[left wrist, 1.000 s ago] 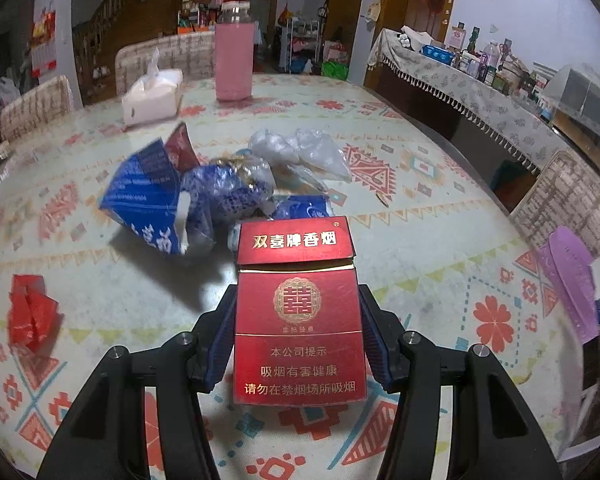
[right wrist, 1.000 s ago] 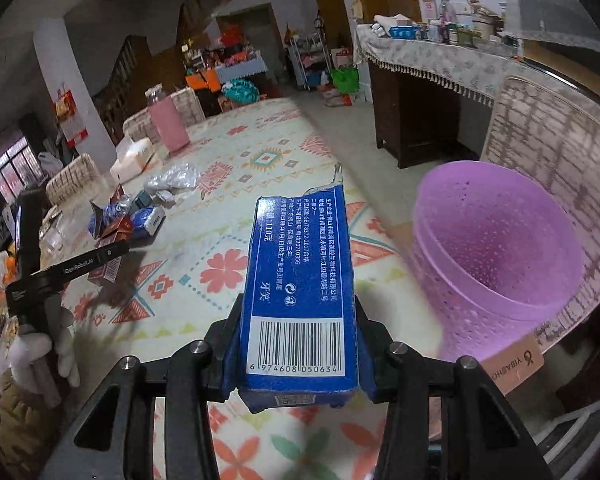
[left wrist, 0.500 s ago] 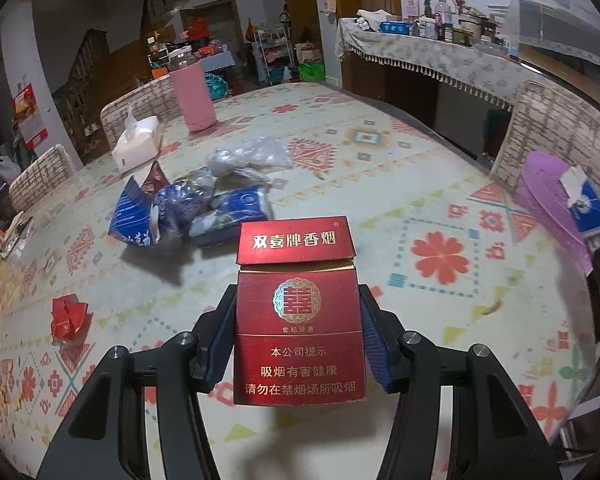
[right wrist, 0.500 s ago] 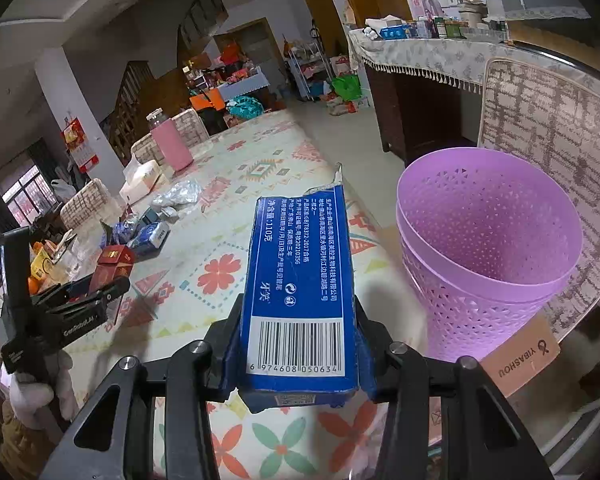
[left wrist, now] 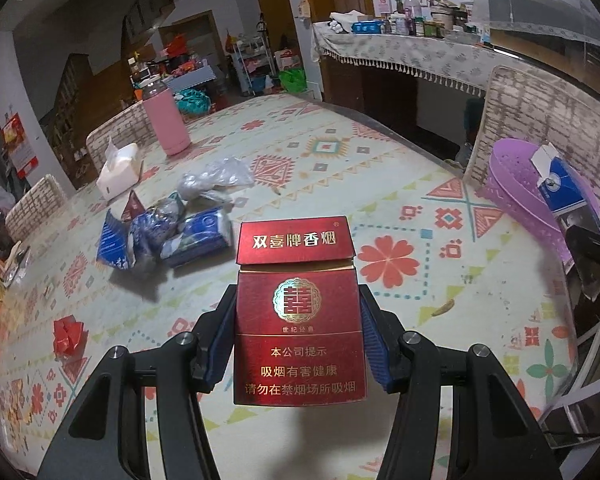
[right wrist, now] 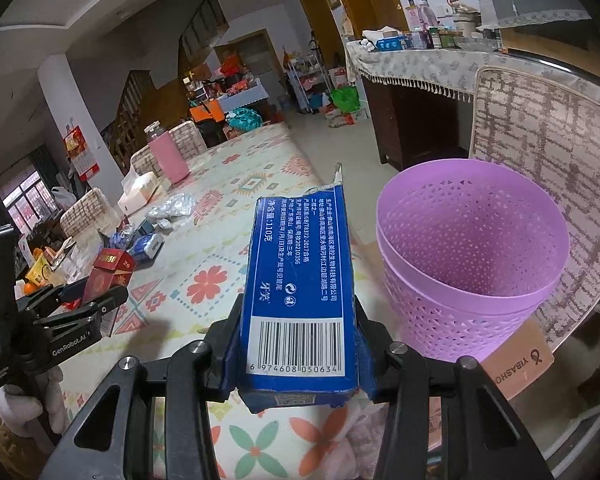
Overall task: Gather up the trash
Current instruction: 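Carry both boxes over the purple wastebasket and open both tools to drop them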
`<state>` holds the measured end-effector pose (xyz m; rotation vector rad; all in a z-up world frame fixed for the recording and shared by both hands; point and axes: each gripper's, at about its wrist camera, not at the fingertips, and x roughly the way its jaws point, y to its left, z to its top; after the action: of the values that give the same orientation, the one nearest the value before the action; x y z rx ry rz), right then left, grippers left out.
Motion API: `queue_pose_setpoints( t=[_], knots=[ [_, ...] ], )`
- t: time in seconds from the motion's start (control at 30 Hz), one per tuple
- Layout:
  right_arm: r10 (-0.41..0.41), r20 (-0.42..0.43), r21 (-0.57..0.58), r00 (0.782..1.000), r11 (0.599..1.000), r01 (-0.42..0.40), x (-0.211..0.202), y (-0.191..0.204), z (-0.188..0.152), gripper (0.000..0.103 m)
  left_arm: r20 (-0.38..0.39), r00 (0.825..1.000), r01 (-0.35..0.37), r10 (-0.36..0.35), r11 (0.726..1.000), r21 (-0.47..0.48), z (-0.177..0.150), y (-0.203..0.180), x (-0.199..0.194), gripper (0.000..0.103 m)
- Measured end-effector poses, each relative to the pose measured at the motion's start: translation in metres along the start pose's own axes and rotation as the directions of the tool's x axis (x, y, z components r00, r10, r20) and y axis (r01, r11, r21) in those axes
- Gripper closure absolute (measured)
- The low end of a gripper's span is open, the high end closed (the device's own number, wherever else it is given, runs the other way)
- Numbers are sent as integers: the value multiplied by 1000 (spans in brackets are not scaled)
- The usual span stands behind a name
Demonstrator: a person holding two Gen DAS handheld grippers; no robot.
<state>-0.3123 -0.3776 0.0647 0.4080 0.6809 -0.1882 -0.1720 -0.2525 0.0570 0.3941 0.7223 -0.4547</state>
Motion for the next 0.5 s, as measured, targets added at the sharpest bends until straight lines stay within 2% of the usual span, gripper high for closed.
queue_pose_setpoints(
  t=[0.33,0.5],
  knots=[
    [-3,28,31,1000,1000,3,-10,-25,3,53,-3,1000,21,-21,999,39,11,-26,1,48],
    [-27,50,60,998,998,24,-19,-46,7,53,-19,996,87,-86,995,58,26,-47,5,48]
  ],
)
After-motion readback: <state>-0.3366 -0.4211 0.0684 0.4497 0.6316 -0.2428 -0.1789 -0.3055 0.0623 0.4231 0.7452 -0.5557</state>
